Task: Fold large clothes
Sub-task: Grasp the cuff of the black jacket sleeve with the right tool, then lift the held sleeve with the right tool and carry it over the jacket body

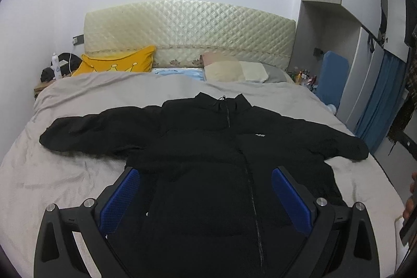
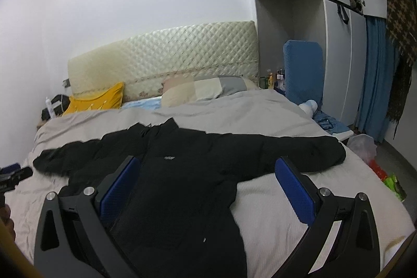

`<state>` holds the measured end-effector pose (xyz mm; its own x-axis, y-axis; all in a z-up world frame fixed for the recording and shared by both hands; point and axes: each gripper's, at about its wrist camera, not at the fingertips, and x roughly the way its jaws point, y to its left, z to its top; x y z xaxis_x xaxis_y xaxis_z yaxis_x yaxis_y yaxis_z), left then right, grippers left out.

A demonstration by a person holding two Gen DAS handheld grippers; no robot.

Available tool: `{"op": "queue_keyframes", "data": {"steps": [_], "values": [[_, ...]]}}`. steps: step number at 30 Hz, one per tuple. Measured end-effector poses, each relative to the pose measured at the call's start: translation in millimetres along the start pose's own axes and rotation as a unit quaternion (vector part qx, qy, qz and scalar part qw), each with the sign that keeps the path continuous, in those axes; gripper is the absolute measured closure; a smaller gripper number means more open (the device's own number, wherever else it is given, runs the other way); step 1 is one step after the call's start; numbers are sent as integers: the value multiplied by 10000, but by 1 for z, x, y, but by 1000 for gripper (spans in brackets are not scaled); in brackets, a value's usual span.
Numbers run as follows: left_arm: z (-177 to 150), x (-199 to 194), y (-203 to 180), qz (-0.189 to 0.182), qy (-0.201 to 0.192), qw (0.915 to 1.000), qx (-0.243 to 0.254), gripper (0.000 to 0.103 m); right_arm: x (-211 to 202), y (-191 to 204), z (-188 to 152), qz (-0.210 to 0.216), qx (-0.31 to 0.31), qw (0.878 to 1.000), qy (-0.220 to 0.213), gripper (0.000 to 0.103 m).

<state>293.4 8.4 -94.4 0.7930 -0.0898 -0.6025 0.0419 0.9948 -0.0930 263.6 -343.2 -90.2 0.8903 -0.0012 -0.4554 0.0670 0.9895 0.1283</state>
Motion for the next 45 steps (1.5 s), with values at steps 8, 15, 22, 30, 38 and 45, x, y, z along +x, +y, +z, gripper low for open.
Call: {"op": "queue_keyframes", "data": {"steps": [8,15,22,30,38,45], "values": [[-21,33,12,137,86,9998,-109,1,79,-64,-16,57,389,9984,412,0],[-48,50,27,227,419,9981,-385,1,133,-163,-36,-466,1291,9888,581,8],[-49,61,39,404,435,9963,-616,1,175,-263,-63,-716,2490,9634,682,14],[-43,88,41,702,417,9942,-700,1,236,-365,-94,-947,3798,9188,519,14],[-29,117,33,1114,164,9921,-558,1,292,-406,-85,-876,4042,9104,36,18],[-37,146,34,1279,429,9898,-449,1,309,-418,-84,-782,3974,9143,-70,57]]}}
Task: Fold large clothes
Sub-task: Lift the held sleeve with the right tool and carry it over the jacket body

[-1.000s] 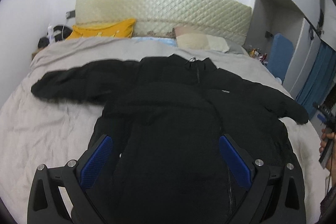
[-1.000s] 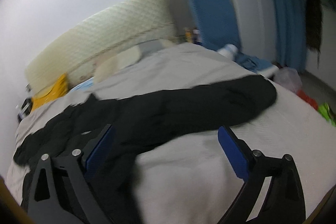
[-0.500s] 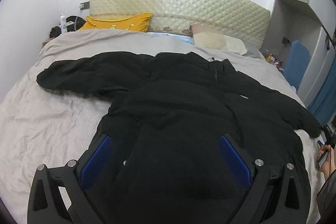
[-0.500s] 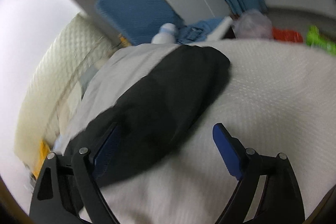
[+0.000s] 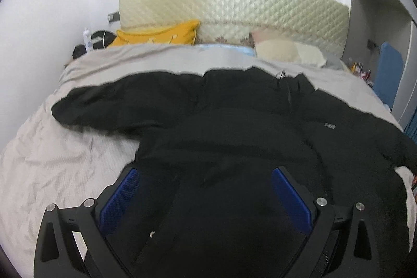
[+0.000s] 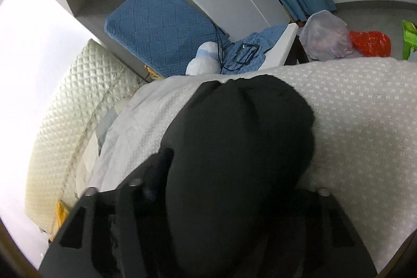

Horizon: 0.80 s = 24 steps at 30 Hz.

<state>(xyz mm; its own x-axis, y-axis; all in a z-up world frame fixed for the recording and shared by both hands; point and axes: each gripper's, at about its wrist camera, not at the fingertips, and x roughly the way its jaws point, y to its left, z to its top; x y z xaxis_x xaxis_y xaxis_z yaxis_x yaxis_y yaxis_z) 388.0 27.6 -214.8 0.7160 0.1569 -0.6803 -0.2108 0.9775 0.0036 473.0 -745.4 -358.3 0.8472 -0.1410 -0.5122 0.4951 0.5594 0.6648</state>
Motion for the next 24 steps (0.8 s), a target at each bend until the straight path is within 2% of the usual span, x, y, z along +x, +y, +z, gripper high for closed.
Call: {"op": "queue_keyframes", "data": {"steps": [4,7,13,17,24], "values": [[-5,6,0,238,169,9994,210,1,-11,6,3,60,-74,9999,-56,77],[-2,0,8,360,116,9991,199,1,-27,13,9,44,-277,9994,-223,82],[-2,-14,10,142,59,9996,217,1,-64,24,30,66,-280,9989,-365,86],[-12,-9,-2,-25,234,9977,629,1,-95,52,45,150,-461,9978,-444,86],[-22,-23,-6,-183,100,9960,863,1,-157,112,60,257,-825,9941,-650,86]]}}
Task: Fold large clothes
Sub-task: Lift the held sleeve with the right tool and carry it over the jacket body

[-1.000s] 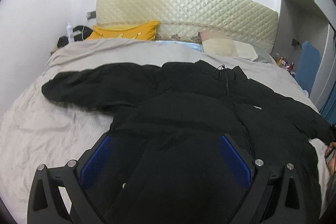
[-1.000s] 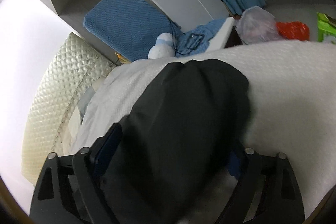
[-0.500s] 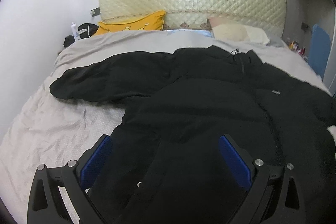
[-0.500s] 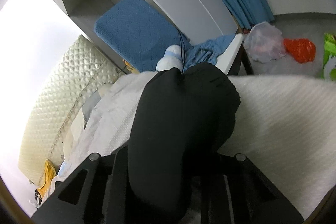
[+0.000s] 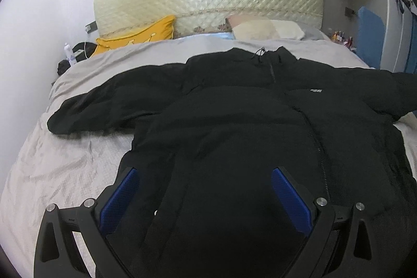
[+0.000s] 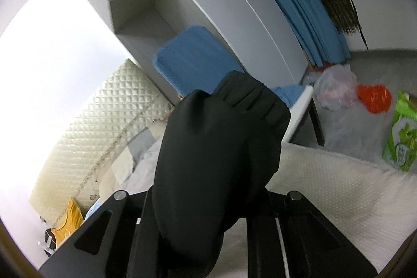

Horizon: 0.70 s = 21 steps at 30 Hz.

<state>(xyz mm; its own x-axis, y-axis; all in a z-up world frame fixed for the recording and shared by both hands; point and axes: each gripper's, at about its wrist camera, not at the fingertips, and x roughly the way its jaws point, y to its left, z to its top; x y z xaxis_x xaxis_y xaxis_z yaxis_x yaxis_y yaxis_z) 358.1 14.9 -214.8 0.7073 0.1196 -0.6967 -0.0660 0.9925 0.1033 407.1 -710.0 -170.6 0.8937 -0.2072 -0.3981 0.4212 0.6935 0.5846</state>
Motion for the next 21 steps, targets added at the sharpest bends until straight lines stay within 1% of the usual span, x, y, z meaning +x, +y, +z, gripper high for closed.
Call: {"op": "queue_keyframes", "data": {"steps": [4,7,8,12,13,14,16,19,21], "values": [[0,-10,10,-108,-132,9998,-90,1,-35,52,11,169,-221,9996,-110,86],[-3,-12,13,154,-106,9998,25,1,-60,96,18,195,-429,9987,-202,86],[-4,-14,14,150,-129,9998,17,1,-66,106,20,211,-507,9983,-210,86],[-7,-23,22,9,-153,9999,-54,1,-105,174,25,424,-990,9936,-329,86],[-7,-24,23,-20,-150,9999,-64,1,-115,195,23,495,-1141,9916,-361,86],[-6,-26,23,-66,-143,9999,-64,1,-121,206,22,552,-1227,9902,-384,86],[-6,-30,26,-110,-157,9998,-83,1,-138,249,13,720,-1531,9846,-433,86],[-4,-36,31,-230,-159,9995,-140,1,-153,304,-3,899,-1874,9772,-441,86],[-2,-44,34,-372,-204,9991,-1,1,-160,338,-15,943,-2075,9727,-440,86]]}}
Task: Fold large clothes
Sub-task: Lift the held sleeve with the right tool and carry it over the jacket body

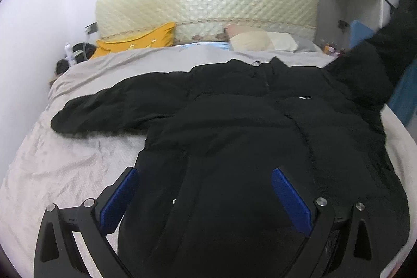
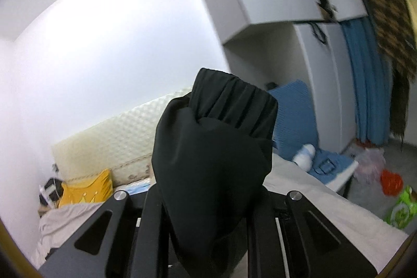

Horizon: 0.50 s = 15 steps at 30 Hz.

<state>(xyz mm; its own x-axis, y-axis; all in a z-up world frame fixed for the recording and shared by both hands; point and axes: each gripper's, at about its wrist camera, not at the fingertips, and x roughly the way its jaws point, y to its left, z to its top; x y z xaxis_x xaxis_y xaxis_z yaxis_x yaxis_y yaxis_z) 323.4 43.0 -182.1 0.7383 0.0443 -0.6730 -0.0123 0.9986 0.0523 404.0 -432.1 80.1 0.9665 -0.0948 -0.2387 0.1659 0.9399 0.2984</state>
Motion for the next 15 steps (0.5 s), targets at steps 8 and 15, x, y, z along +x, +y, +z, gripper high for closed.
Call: {"op": "queue_keyframes", "data": {"steps": [8,15], "values": [[3,-32,23,-143,-434,9990,25,1,23,149,-36,455,-751,9960,151,83],[7,-38,61,-47,-498,9977,-459,1,57,254,-142,1009,-1400,9825,699,83]]}}
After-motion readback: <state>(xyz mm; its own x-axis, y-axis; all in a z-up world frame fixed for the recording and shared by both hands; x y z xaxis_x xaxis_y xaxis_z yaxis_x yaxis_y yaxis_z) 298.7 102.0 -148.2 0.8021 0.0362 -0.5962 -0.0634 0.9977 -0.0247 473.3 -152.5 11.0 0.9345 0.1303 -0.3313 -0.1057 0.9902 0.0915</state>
